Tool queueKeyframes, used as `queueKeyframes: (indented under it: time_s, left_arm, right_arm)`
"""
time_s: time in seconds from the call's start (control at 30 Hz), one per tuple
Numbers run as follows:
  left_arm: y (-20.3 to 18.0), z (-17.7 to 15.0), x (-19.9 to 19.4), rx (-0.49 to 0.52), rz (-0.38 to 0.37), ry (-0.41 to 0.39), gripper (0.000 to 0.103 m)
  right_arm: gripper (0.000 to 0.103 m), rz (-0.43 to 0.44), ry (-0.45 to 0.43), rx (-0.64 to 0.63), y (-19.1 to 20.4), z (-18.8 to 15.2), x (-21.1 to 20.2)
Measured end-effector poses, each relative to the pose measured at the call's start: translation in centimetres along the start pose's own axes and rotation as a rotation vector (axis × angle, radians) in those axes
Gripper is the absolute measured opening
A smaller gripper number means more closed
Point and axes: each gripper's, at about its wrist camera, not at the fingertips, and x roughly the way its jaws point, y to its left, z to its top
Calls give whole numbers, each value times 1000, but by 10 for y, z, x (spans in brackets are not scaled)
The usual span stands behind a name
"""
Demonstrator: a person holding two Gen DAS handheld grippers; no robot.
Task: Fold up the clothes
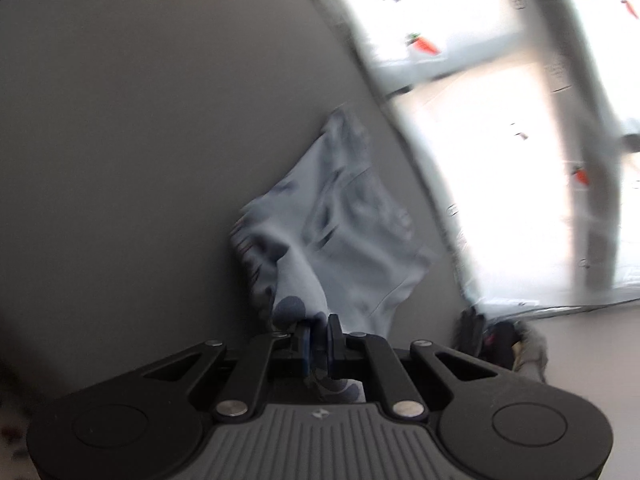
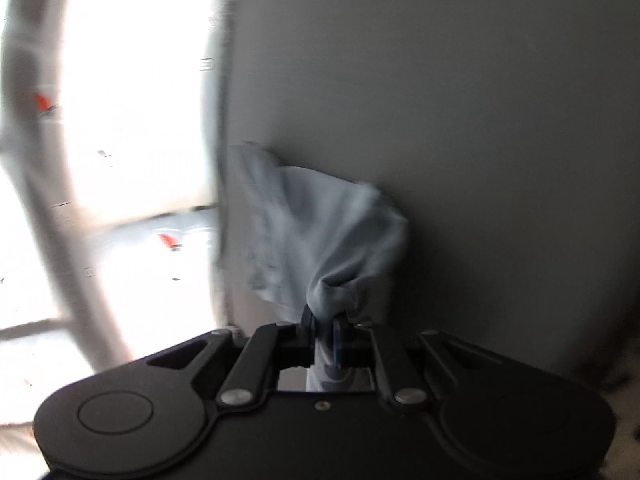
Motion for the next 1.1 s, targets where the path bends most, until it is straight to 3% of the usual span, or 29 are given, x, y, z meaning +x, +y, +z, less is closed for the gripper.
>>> queueKeyframes:
  time_s: [0.27, 0.7, 1.1]
  left_arm:
    - [-21, 30, 26, 35, -74, -61, 7]
    - [-41, 43, 78, 76, -111, -150, 8]
    - [-69, 91, 131, 73, -137, -200, 7]
  right_arm:
    - [8, 132, -7, 29, 9, 18, 31]
    - [8, 224, -28, 76, 28, 40, 86]
    - [8, 270, -42, 83, 64, 81, 138]
